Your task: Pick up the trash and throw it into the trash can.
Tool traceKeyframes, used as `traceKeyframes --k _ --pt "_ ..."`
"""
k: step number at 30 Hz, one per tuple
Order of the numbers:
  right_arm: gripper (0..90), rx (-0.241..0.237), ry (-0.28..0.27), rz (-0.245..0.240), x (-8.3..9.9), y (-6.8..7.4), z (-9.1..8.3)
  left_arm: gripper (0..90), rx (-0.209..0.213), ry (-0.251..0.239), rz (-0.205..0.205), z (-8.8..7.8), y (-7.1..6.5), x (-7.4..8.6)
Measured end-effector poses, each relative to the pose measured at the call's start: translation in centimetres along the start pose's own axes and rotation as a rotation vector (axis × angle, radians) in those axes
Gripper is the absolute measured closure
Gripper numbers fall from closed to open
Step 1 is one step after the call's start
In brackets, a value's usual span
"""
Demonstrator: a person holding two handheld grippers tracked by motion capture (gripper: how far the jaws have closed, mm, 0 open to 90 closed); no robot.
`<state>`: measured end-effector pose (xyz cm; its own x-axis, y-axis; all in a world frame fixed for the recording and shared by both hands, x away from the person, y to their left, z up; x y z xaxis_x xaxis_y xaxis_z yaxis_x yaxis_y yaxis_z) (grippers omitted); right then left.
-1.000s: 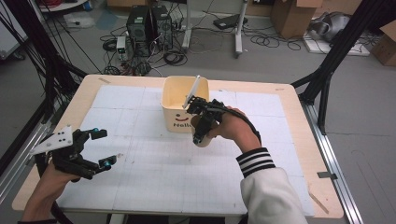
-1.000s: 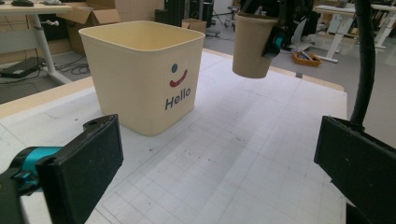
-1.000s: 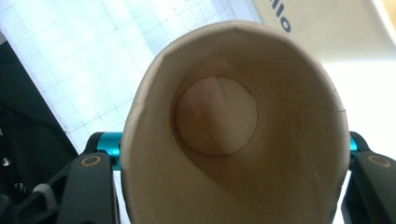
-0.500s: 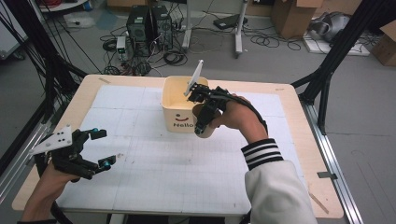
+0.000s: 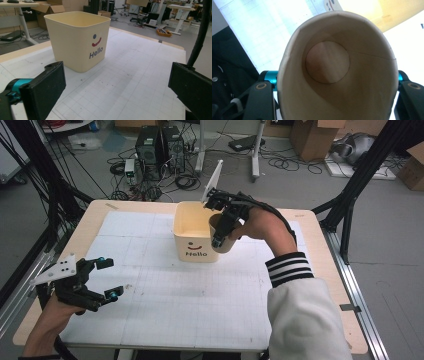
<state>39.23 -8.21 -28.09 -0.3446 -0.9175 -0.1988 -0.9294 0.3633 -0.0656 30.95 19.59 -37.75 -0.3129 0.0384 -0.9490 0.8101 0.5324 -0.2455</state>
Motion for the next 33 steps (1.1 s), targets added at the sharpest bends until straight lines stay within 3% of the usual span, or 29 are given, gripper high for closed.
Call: traceKeyframes --k 19,33 --pt "34.2 0.027 -0.027 0.013 -0.6 -2.0 -4.0 1.7 -0.006 0.008 -0.002 0.1 0.3 0.2" --pt "34.5 0.030 -0.035 0.028 -1.0 -3.0 -4.9 1.7 -0.011 0.008 -0.004 0.1 0.4 0.2"
Point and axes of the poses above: each handheld gripper's, and its own axes: z roughly forward along the jaws, x roughly out of its underside, y roughly to its left, the point moved 10 cm from there along z, roughly forward along the jaws, and after that the axes turned 9 degrees about -z, right-handed, at the moved point
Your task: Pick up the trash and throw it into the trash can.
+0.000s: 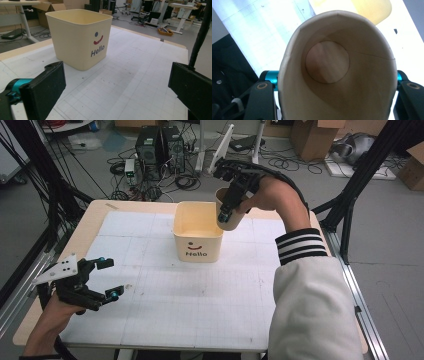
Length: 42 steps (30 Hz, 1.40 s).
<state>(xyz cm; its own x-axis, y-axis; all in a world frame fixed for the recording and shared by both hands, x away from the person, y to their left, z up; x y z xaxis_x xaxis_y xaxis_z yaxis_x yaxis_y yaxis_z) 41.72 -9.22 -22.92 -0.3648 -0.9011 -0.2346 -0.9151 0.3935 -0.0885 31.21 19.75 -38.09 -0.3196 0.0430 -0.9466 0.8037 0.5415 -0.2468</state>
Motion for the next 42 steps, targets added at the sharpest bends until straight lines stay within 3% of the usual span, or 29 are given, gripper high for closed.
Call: traceKeyframes --k 11,16,22,33,42 --pt "34.7 0.001 -0.025 0.007 -1.6 -1.1 0.2 1.8 0.002 0.001 0.003 -0.1 0.0 0.0" --pt "34.7 0.009 -0.010 0.019 -2.3 -2.0 0.3 1.8 0.003 -0.008 -0.001 -0.1 0.0 -0.1" --pt "34.8 0.012 -0.023 0.035 -3.8 -2.9 0.5 1.7 0.007 -0.009 -0.003 -0.1 -0.1 -0.1" --pt "34.8 0.023 0.006 0.036 -5.8 -4.2 1.5 1.7 0.008 -0.016 -0.007 -0.2 0.0 -0.2" --pt "34.9 0.021 -0.013 0.032 -8.4 -5.1 2.0 1.8 0.010 -0.019 -0.008 -0.2 0.0 -0.2"
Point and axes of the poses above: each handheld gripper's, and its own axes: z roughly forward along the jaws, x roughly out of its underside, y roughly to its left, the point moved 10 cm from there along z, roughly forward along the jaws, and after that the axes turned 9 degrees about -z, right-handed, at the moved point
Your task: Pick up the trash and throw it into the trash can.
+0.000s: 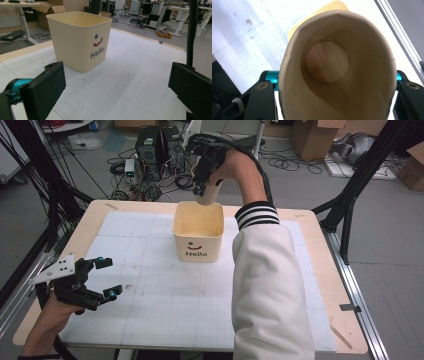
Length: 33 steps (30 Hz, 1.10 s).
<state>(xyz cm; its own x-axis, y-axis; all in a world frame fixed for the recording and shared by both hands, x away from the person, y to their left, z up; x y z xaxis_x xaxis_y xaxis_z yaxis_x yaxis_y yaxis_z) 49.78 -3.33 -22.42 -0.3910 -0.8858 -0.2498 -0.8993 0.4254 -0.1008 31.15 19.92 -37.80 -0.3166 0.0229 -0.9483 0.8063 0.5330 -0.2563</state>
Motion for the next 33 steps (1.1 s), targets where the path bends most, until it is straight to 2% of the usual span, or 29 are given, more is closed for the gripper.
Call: traceKeyframes --k 7,15,28,33 --pt "35.0 0.015 0.001 0.007 -1.8 -0.6 1.0 1.8 0.003 0.002 0.001 0.0 -0.1 0.0" --pt "34.9 0.027 -0.011 0.012 -3.3 -1.3 0.8 1.8 0.003 0.002 0.000 -0.1 0.0 0.0" --pt "34.8 0.045 0.021 0.033 -3.1 -2.0 2.1 1.8 0.002 0.001 0.001 0.0 0.0 0.0" --pt "34.8 0.043 0.015 0.038 -3.1 -2.2 3.1 1.8 0.002 0.003 0.003 0.0 0.0 0.0"
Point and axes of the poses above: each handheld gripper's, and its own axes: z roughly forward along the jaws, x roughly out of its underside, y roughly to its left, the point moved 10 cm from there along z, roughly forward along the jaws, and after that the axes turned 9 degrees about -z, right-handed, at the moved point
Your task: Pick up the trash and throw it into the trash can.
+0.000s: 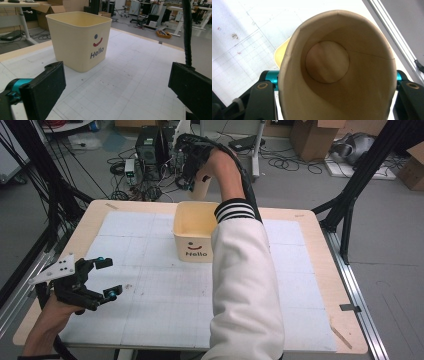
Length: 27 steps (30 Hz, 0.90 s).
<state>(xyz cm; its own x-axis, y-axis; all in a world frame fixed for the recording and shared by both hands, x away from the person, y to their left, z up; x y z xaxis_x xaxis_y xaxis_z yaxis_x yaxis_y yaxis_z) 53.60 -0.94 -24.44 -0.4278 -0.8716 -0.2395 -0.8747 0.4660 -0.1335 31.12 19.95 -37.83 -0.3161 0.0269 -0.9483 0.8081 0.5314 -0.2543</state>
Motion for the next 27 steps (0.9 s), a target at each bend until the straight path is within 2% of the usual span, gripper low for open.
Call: traceKeyframes --k 13,27 --pt "34.7 -0.015 0.012 0.037 1.1 0.0 3.5 1.7 0.001 -0.011 -0.004 -0.1 -0.1 -0.2" --pt "34.5 -0.040 0.050 0.042 1.7 0.1 7.3 1.8 0.000 -0.006 -0.002 -0.1 0.0 -0.1"
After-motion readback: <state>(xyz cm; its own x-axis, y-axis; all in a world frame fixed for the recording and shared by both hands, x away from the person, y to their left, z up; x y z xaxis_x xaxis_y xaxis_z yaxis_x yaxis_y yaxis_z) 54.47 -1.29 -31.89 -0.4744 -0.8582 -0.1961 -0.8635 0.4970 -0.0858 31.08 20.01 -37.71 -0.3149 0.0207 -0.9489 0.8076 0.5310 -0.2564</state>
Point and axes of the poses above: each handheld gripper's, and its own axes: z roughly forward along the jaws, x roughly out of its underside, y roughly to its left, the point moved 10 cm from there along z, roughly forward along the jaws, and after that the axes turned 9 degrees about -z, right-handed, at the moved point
